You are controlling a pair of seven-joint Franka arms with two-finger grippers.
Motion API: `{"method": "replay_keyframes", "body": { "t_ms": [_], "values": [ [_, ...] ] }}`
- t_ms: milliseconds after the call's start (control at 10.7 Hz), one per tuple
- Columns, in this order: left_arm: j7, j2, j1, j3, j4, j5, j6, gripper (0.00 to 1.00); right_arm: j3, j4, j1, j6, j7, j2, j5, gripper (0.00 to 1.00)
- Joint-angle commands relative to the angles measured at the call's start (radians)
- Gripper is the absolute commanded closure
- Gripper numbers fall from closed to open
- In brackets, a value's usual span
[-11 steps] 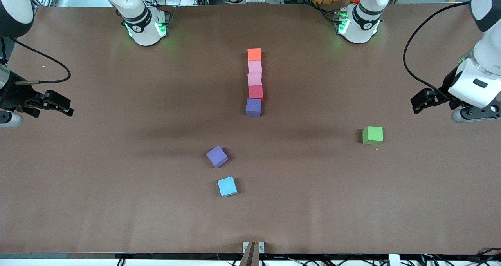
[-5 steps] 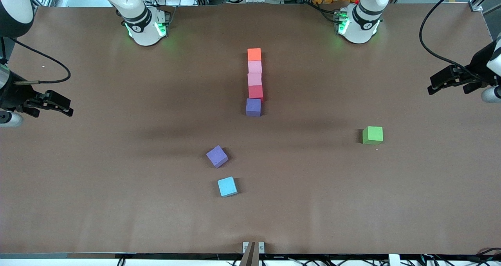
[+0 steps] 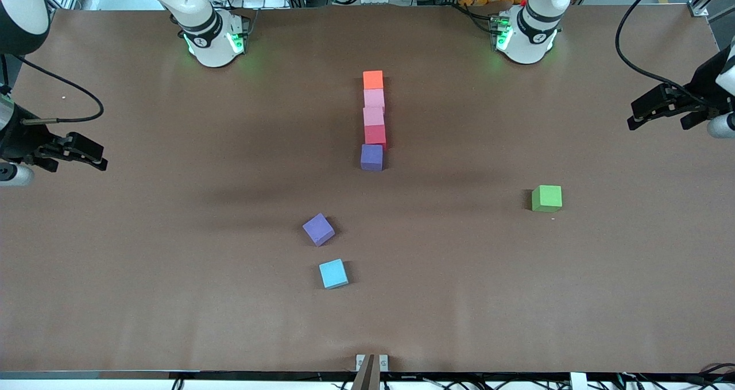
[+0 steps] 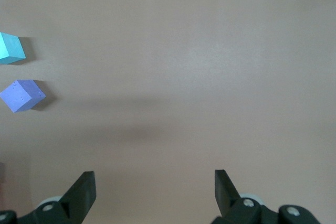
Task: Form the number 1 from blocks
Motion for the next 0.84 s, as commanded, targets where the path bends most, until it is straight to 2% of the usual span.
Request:
{"method": "replay_keyframes", "body": {
  "t_ms": [0, 188, 750],
  "values": [
    [0.004, -0.014, -0.044, 0.007, 0.005, 0.011, -0.021, 0.00, 0.012, 0.023, -0.016, -0.017, -0.010, 0.007, -0.011, 0.00],
    [0.001, -0.014, -0.077, 0.004, 0.005, 0.065, -0.019, 0.00, 0.012, 0.023, -0.018, -0.017, -0.010, 0.007, -0.011, 0.00],
    [0.000, -0.042, -0.072, 0.027, 0.005, 0.060, -0.019, 0.00, 0.012, 0.023, -0.016, -0.017, -0.010, 0.007, -0.011, 0.00]
  ]
}}
